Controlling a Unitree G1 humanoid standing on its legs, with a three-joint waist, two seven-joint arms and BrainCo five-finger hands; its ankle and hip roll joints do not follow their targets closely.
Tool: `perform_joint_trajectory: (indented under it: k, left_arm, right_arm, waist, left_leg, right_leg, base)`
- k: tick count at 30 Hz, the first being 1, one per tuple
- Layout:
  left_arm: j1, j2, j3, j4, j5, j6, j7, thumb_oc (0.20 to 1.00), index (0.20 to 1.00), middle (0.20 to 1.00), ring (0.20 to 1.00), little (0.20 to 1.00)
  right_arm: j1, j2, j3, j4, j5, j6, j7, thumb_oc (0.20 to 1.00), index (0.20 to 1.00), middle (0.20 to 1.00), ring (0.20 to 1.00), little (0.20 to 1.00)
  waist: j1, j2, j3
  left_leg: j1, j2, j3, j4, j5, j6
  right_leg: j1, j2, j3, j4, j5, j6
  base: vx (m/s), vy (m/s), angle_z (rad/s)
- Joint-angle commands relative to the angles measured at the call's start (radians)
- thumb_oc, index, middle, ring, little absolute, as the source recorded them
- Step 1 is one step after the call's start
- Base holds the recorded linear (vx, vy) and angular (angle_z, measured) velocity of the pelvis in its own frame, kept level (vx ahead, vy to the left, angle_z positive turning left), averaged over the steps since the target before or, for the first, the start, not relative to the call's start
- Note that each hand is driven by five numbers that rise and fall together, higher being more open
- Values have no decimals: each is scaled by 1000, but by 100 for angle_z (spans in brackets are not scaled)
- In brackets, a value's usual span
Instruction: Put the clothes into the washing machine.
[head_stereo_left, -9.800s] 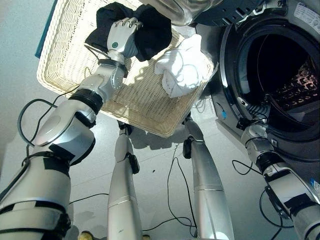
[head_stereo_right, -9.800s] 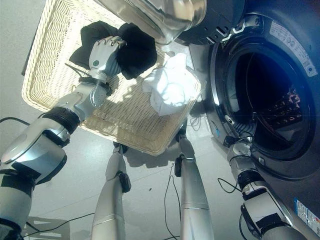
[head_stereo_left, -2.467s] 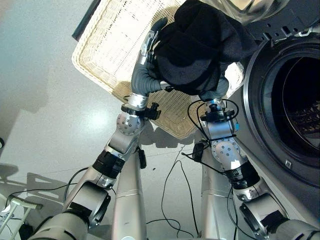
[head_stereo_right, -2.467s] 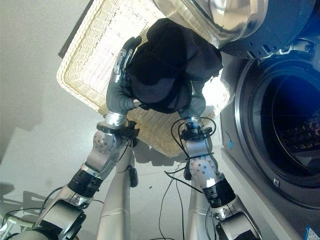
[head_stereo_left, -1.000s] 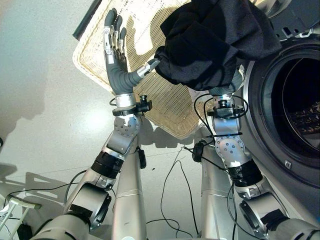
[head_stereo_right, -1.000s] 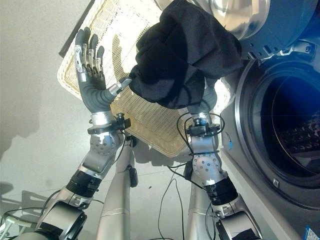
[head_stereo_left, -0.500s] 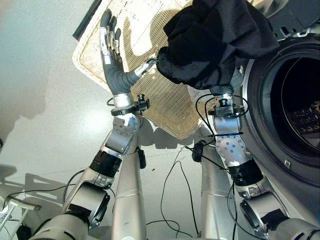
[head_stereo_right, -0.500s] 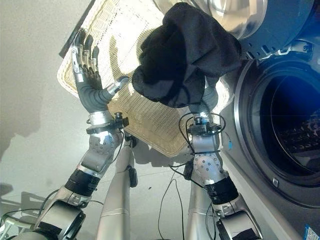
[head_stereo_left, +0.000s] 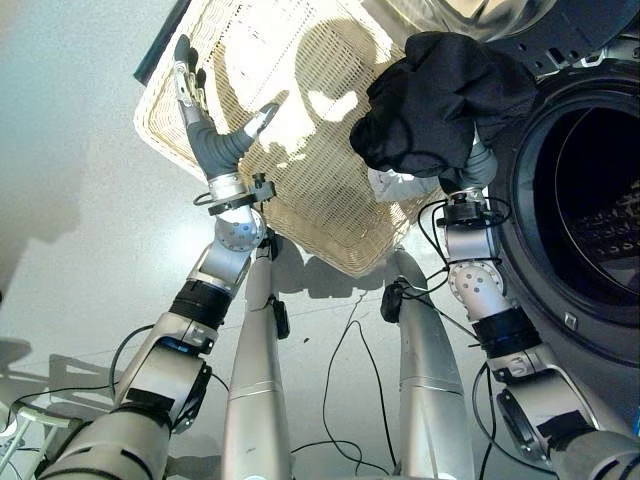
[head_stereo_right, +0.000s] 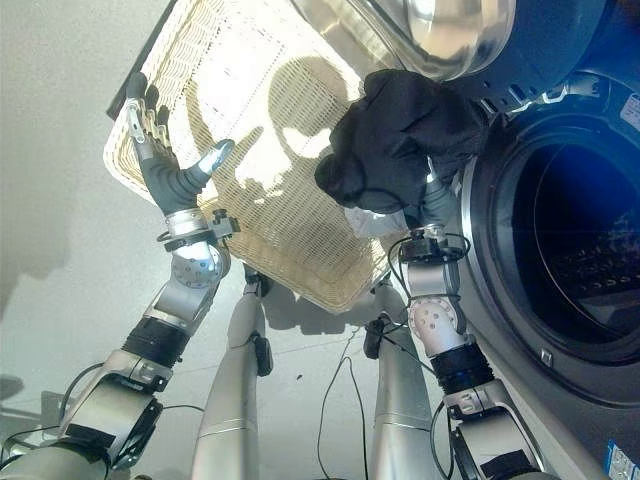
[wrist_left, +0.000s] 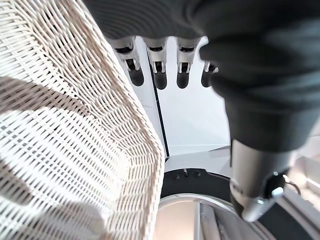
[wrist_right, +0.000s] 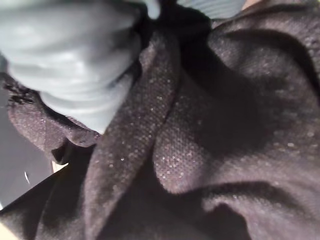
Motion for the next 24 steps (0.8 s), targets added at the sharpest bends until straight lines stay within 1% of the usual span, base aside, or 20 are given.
perform_joint_trajectory:
  k: [1,5,10,14,15,16,17,18,21,23,24]
  left_arm:
    - [-46,44,8,9,18,-37,35,1000,1000,1000,1000,1000]
    - [-60,55,-2,64,24,-13,44,1000,1000,1000,1000,1000]
    - [-75,71,-13,142,31,1,66,1000,1000,1000,1000,1000]
    - [-80,76,-17,156,28,9,68,1000,1000,1000,1000,1000]
    - [-85,85,-23,175,16,9,73,1000,1000,1000,1000,1000]
    - [-101,111,-37,228,-7,15,75,1000,1000,1000,1000,1000]
    - [-101,111,-37,228,-7,15,75,1000,1000,1000,1000,1000]
    - [-121,130,-57,269,4,29,85,1000,1000,1000,1000,1000]
    - [-144,149,-82,316,-3,54,84,1000,1000,1000,1000,1000]
    - [-157,156,-90,339,-17,59,78,1000,1000,1000,1000,1000]
    - [-164,162,-92,360,-29,52,70,1000,1000,1000,1000,1000]
  right_arm:
    - [-26,-41,-51,-56,31,-90,15,200,200,200,200,200]
    - [-33,-52,-53,-14,43,-69,8,200,200,200,200,200]
    - [-29,-71,-56,80,87,-70,1,200,200,200,200,200]
    - [-28,-74,-56,99,96,-69,-11,200,200,200,200,200]
    - [-24,-81,-57,131,106,-72,-14,200,200,200,200,200]
    - [-26,-113,-59,252,171,-85,-9,200,200,200,200,200]
    - [-26,-113,-59,252,171,-85,-9,200,200,200,200,200]
    - [-31,-137,-58,348,225,-103,11,200,200,200,200,200]
    - [-40,-162,-52,420,226,-137,-23,200,200,200,200,200]
    - [-49,-173,-49,457,239,-153,-31,200,200,200,200,200]
    - [-56,-183,-44,487,250,-164,-29,200,200,200,200,200]
  waist:
    - [-8,0,-14]
    - [-11,-4,-14]
    - [-15,-5,-14]
    - [-16,-6,-14]
    - [-18,-7,-14]
    - [-22,-8,-14]
    - [-22,-8,-14]
    - [-25,-11,-14]
    - [-28,-13,-14]
    - [-29,-15,-14]
    - [-30,-15,-14]
  left_leg:
    - [-27,33,-14,42,-37,-51]
    - [-24,33,-14,43,-38,-52]
    - [-23,34,-8,41,-37,-54]
    - [-21,35,-7,40,-36,-54]
    - [-21,36,-5,40,-36,-55]
    - [-22,40,1,41,-37,-56]
    - [-22,40,1,41,-37,-56]
    - [-23,40,3,39,-37,-58]
    - [-24,40,6,38,-37,-57]
    - [-24,41,8,38,-38,-56]
    - [-23,41,9,38,-38,-57]
  right_leg:
    - [63,-14,25,-163,127,157]
    - [64,-10,26,-161,125,157]
    - [66,-5,26,-163,123,155]
    - [67,-4,26,-164,124,155]
    - [67,-4,26,-164,124,155]
    - [64,-2,27,-164,124,154]
    - [64,-2,27,-164,124,154]
    - [63,0,27,-169,127,154]
    - [61,2,27,-172,132,154]
    - [62,3,25,-174,133,154]
    - [61,3,25,-175,133,154]
  base:
    - [-8,12,-4]
    - [0,0,0]
    - [-1,3,-1]
    - [0,3,-1]
    - [0,38,-6]
    - [0,38,-6]
    - [-3,34,-3]
    - [0,0,0]
    - [0,-1,-9]
    - [-1,-6,-9]
    - [-2,-3,-4]
